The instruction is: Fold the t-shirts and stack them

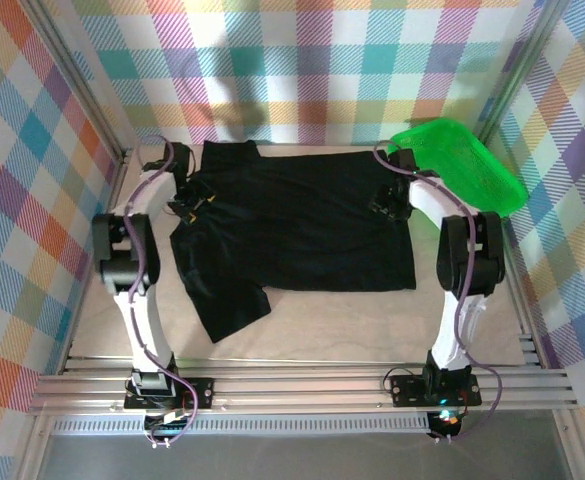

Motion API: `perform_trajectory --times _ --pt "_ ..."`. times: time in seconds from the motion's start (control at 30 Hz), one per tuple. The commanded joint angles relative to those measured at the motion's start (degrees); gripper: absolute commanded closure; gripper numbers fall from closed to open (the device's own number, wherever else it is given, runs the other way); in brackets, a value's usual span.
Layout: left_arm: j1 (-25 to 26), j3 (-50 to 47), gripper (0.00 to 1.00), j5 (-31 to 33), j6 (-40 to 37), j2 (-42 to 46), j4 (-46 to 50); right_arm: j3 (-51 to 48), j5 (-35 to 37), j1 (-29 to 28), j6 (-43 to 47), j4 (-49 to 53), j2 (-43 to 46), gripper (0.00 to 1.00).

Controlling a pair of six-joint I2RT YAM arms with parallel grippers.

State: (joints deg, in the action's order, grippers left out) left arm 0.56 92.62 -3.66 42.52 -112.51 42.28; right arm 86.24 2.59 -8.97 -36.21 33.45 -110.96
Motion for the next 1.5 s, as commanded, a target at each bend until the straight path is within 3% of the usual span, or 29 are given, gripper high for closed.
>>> perform_trajectory --times 0.0,0.23,0.37,0.5,0.63,0.83,0.97,1.13,1.23,1.47 --pt "-0.2 -13.1 0.36 2.9 2.5 14.9 3.1 -4.8 0.8 -0.8 -3.0 2.3 9.6 0.49" --pt "1.6 -41.6 0.45 -3.8 5.0 35.5 6.0 -26.4 2.0 -1.0 -12.2 3.4 27.9 0.54" --pt "1.7 -52.0 0.54 -6.2 4.6 44.2 5.7 -35.0 3.3 -0.9 -12.7 5.9 35.5 0.55" --pt "1.6 -57.1 0.55 -9.6 5.1 46.1 2.1 -40.7 2.7 0.8 -11.3 7.1 39.0 0.55" --pt "1.5 -54.2 0.54 -5.2 4.3 47.4 2.8 -43.9 1.9 2.7 -9.8 6.6 40.9 0.56" --pt "1.7 -53.5 0.59 -7.9 5.3 45.2 1.7 -45.8 0.5 4.1 -8.8 6.4 40.2 0.59" --pt "1.8 -55.9 0.59 -4.6 5.0 47.4 5.2 -46.4 -0.3 5.0 -8.6 5.4 39.4 0.59" --pt "1.4 -55.3 0.59 -4.4 5.1 47.6 2.6 -46.3 -0.9 5.5 -7.7 4.6 37.5 0.60" --pt "-1.3 -52.5 0.57 -1.7 3.9 47.2 0.9 -45.9 -1.5 6.5 -7.0 4.1 36.7 0.60" --pt "-10.6 -47.5 0.52 -3.9 1.9 37.3 -5.6 -44.2 -2.6 8.5 -4.8 3.1 33.6 0.60"
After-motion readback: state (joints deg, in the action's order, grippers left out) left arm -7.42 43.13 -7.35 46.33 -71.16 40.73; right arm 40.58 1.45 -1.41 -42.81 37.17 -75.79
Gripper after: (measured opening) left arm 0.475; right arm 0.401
